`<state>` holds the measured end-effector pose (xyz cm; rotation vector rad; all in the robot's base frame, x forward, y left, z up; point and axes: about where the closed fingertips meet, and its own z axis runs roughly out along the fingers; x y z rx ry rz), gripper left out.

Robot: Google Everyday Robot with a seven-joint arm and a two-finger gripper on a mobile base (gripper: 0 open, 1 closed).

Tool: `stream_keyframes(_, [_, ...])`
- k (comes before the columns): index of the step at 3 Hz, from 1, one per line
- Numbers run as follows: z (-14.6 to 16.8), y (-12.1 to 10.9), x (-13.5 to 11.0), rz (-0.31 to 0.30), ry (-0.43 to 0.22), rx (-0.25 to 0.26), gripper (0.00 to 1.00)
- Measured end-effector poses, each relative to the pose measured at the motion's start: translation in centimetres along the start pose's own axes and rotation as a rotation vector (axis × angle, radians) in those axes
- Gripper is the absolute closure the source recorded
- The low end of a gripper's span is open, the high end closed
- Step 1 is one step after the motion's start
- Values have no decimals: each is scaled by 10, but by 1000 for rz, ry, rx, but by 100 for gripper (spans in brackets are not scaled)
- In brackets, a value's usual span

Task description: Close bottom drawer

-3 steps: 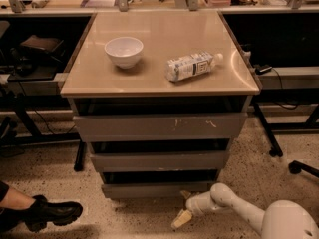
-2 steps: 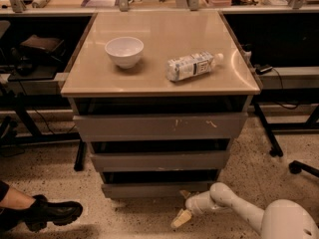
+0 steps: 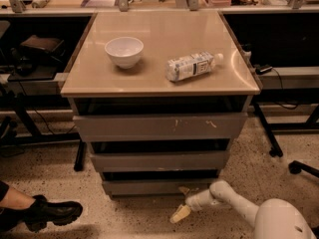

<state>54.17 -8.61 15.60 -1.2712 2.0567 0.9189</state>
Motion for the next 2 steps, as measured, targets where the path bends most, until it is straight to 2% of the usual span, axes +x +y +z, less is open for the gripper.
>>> stream_keyframes(1, [-1,-16,-14,6,-73,4,0])
stream_keyframes(2, [-1,-16,-14,6,-73,4,0])
